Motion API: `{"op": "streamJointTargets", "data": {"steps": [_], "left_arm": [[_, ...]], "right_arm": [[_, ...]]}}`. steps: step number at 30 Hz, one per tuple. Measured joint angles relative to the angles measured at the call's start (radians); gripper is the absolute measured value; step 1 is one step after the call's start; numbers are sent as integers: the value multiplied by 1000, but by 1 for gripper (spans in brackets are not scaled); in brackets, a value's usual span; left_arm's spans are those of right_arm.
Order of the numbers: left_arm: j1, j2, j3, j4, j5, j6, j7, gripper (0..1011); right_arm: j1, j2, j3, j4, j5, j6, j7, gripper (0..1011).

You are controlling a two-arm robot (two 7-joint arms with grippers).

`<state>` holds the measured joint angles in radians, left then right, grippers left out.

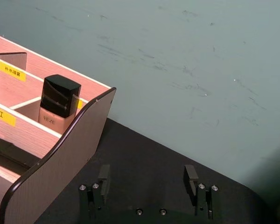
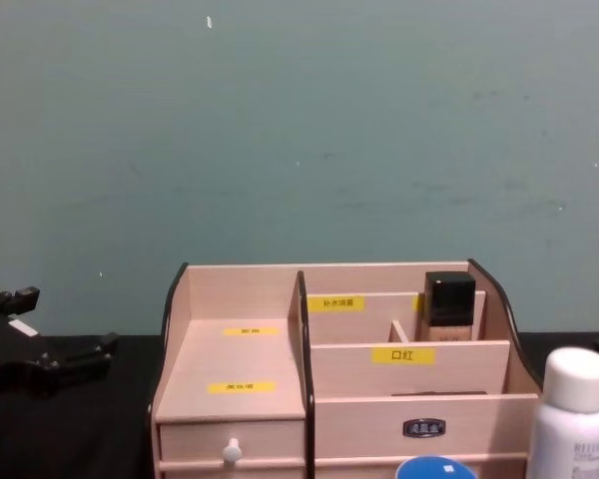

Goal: Pick up the facial cleanser and watermelon frost from the table and place them into the tiered storage box.

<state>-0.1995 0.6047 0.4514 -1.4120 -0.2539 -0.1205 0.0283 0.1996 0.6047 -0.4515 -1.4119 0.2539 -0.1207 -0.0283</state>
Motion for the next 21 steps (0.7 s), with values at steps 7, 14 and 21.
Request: {"op": "streamJointTargets", "data": {"steps": [7, 14, 21], "left_arm": [[0, 0, 0, 0, 0, 0, 0, 1009], [0, 0, 0, 0, 0, 0, 0, 1010], [0, 0, 0, 0, 0, 0, 0, 1010]], "right_arm": [[0, 0, 0, 0, 0, 0, 0, 1003], [0, 0, 0, 0, 0, 0, 0, 1003], [0, 0, 0, 0, 0, 0, 0, 1002]]}}
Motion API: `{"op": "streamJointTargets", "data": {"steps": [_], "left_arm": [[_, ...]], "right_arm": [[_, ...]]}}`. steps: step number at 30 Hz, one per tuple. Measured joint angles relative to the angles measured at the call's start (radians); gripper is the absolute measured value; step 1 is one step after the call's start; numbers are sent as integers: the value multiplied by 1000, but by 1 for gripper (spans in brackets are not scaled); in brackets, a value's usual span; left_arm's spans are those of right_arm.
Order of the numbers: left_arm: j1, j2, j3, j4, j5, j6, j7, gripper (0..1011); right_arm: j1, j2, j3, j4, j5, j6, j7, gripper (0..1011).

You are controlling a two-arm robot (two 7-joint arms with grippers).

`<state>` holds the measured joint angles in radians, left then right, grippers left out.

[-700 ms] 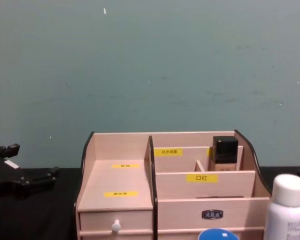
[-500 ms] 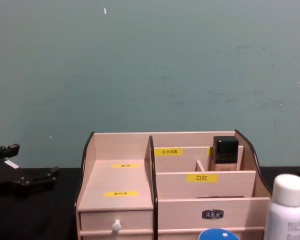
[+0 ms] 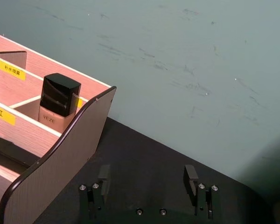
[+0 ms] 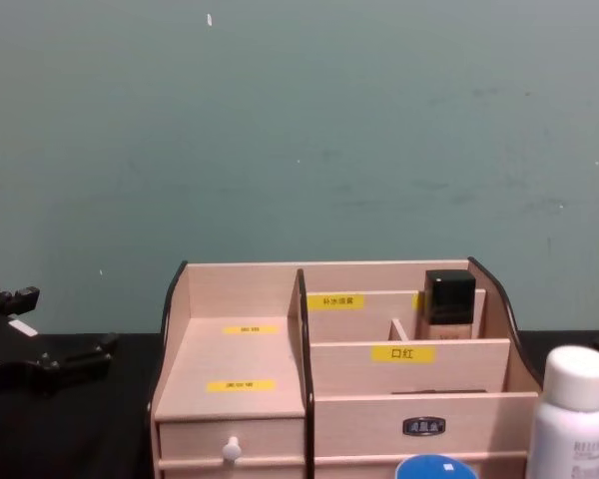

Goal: Pick up the facial cleanser and watermelon frost from the table and place them into the tiered storage box.

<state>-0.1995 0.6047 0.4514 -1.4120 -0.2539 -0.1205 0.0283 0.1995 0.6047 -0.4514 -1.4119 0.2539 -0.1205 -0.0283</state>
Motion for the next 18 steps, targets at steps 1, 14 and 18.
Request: {"op": "streamJointTargets", "data": {"steps": [1, 14, 18], "left_arm": [[0, 0, 0, 0, 0, 0, 0, 1010], [0, 0, 0, 0, 0, 0, 0, 1009], [0, 0, 0, 0, 0, 0, 0, 1010]], "right_arm": [[0, 0, 0, 0, 0, 0, 0, 1002], [0, 0, 0, 0, 0, 0, 0, 1003], [0, 0, 0, 0, 0, 0, 0, 1003]]}}
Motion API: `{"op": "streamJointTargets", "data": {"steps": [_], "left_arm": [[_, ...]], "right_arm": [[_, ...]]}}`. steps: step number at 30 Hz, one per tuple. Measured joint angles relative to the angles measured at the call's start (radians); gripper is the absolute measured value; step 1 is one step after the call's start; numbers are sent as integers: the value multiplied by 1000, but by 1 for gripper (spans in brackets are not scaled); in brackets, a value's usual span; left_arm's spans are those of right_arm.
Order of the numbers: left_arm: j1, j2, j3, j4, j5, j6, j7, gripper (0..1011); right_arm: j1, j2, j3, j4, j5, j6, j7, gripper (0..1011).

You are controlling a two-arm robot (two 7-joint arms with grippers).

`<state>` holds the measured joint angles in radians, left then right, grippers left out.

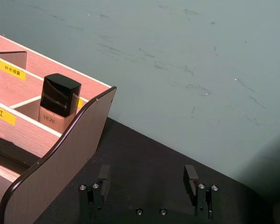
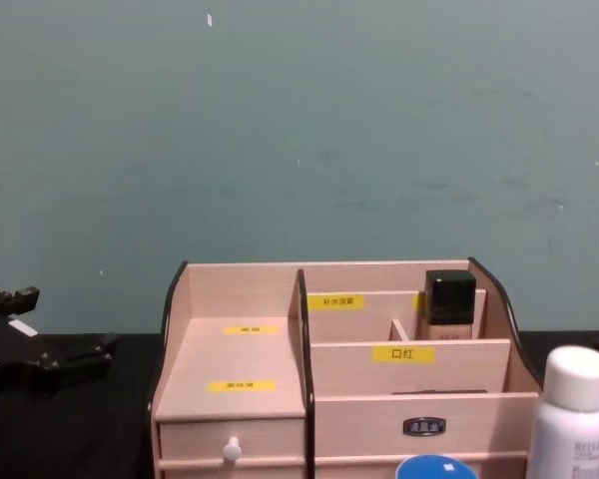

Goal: Pick up the facial cleanser and watermelon frost from the table and place them into the tiered storage box.

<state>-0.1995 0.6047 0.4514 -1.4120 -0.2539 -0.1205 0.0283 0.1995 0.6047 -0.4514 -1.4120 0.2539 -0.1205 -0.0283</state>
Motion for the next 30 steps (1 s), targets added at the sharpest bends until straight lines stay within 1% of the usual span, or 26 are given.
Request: {"op": "streamJointTargets", "data": {"steps": [16, 19, 20, 21, 22, 23, 24, 26, 29, 30], "left_arm": [[0, 0, 0, 0, 0, 0, 0, 1010], [0, 0, 0, 0, 0, 0, 0, 1010], [0, 0, 0, 0, 0, 0, 0, 1010], [0, 0, 0, 0, 0, 0, 0, 1010], [0, 0, 0, 0, 0, 0, 0, 1010], [0, 0, 0, 0, 0, 0, 0, 1009], [0, 0, 0, 0, 0, 0, 0, 1010], [0, 0, 0, 0, 0, 0, 0, 1010], [0, 0, 0, 0, 0, 0, 0, 1010], [0, 0, 0, 0, 0, 0, 0, 1010]], "right_arm": [[-1, 0, 1, -1, 0, 0, 1, 1002], [-16, 7, 17, -27, 8, -12, 20, 1002], [-28, 16, 27, -52, 14, -19, 30, 1003], [-33, 19, 30, -62, 15, -20, 34, 1003], [-47, 29, 39, -90, 19, -20, 41, 1003], [-47, 29, 39, -90, 19, -20, 41, 1003], [-60, 38, 48, -121, 22, -20, 46, 1003], [-75, 48, 58, -153, 25, -20, 51, 1003], [-120, 77, 84, -240, 33, -21, 63, 1003], [-130, 83, 89, -257, 34, -22, 65, 1003]]}}
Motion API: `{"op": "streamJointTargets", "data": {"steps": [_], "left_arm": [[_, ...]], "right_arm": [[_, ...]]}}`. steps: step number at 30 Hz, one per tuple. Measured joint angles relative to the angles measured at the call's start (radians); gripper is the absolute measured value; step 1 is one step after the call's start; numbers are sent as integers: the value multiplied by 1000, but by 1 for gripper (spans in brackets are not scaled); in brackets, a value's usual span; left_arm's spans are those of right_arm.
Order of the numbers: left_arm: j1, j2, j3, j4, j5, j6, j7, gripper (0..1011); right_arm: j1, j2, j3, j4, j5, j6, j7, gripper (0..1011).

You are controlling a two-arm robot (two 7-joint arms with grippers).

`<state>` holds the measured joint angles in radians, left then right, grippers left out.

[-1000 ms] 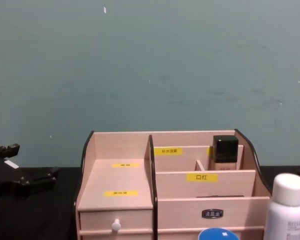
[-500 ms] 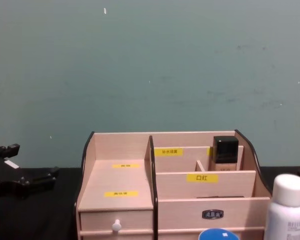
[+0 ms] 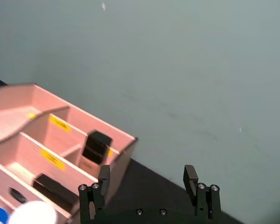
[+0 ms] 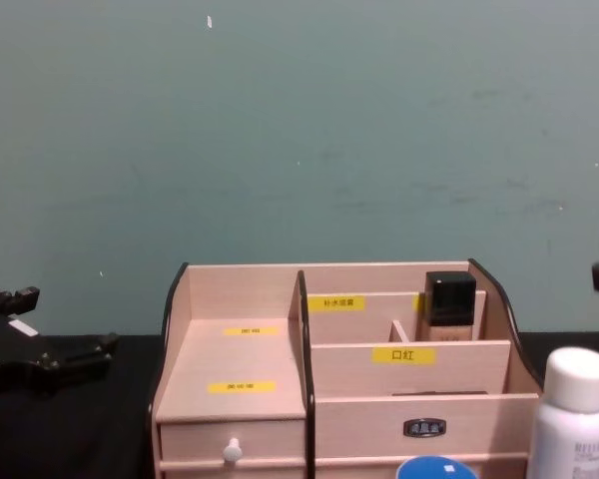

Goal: Pick up the facial cleanser and watermelon frost from the table and place them into the tiered storage box.

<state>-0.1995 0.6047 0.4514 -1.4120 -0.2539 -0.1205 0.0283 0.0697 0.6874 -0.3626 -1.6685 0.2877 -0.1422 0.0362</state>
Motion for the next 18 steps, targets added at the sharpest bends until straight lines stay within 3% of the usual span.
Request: {"op": "streamJointTargets", "data": {"steps": [6, 10, 18], "left_arm": [[0, 0, 0, 0, 0, 0, 0, 1010], [0, 0, 0, 0, 0, 0, 0, 1009], [0, 0, 0, 0, 0, 0, 0, 1010]], "right_arm": [[-67, 36, 35, -110, 25, -11, 26, 1003], [-122, 59, 59, -184, 81, -7, 74, 1003], [-198, 81, 77, -257, 148, 63, 122, 1003]]}}
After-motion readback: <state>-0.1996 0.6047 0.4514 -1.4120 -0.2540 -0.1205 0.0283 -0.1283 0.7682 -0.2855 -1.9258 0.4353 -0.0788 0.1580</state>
